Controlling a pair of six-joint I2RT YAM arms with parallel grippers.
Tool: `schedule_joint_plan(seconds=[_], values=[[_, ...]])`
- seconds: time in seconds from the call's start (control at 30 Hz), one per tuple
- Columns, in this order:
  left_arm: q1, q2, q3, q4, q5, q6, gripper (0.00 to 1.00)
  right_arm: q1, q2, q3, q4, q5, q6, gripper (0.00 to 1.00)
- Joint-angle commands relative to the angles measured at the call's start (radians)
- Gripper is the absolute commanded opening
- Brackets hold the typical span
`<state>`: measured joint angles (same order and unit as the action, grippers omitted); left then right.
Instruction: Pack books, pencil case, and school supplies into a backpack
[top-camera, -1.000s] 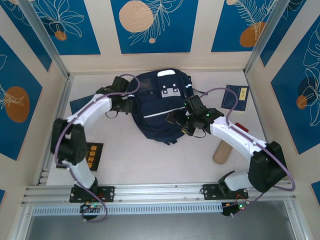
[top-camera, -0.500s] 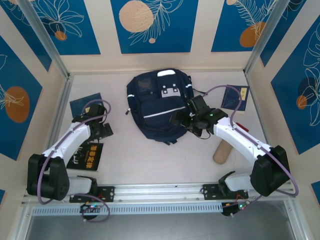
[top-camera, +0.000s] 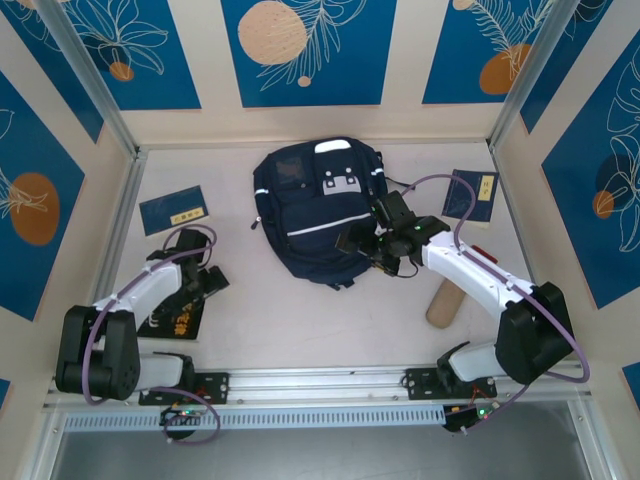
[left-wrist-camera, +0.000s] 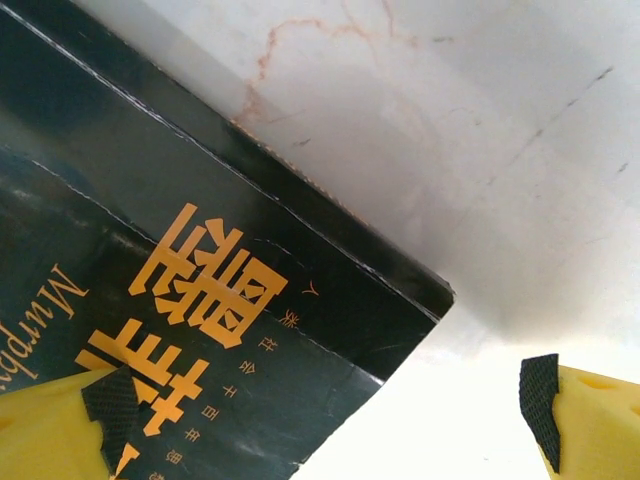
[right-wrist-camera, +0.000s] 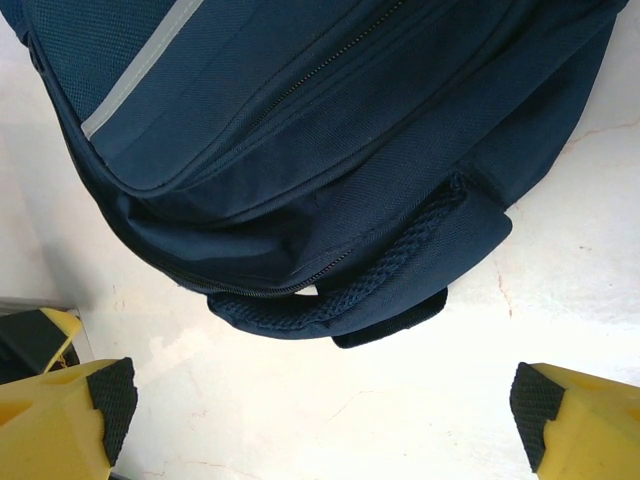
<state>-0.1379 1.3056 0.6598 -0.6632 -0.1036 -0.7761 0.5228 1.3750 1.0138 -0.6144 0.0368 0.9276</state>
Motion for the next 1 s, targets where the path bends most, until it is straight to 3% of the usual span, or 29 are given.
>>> schedule_joint_plan(seconds=[0.0, 0.27, 0.43, 0.6, 0.73, 0.97], values=[[-0.022, 0.046, -0.021, 0.147, 0.206, -0.055, 0.99, -0.006, 0.011, 0.031, 0.000, -0.025, 0.017, 0.97], [-0.090, 0.115, 0.062, 0.280, 0.330, -0.149, 1.00, -0.005, 0.019, 0.031, -0.004, -0.026, 0.023, 0.97], [-0.101, 0.218, 0.092, 0.447, 0.451, -0.230, 1.00, -0.004, 0.017, 0.026, -0.001, -0.028, 0.026, 0.96], [-0.117, 0.297, 0.172, 0.470, 0.481, -0.232, 1.00, -0.004, 0.016, 0.017, 0.000, -0.028, 0.028, 0.96], [-0.114, 0.281, 0.259, 0.363, 0.433, -0.172, 1.00, -0.001, 0.015, 0.018, 0.000, -0.033, 0.026, 0.96], [-0.059, 0.176, 0.367, 0.082, 0.239, 0.035, 1.00, 0.018, 0.023, 0.026, 0.007, -0.036, 0.028, 0.96]])
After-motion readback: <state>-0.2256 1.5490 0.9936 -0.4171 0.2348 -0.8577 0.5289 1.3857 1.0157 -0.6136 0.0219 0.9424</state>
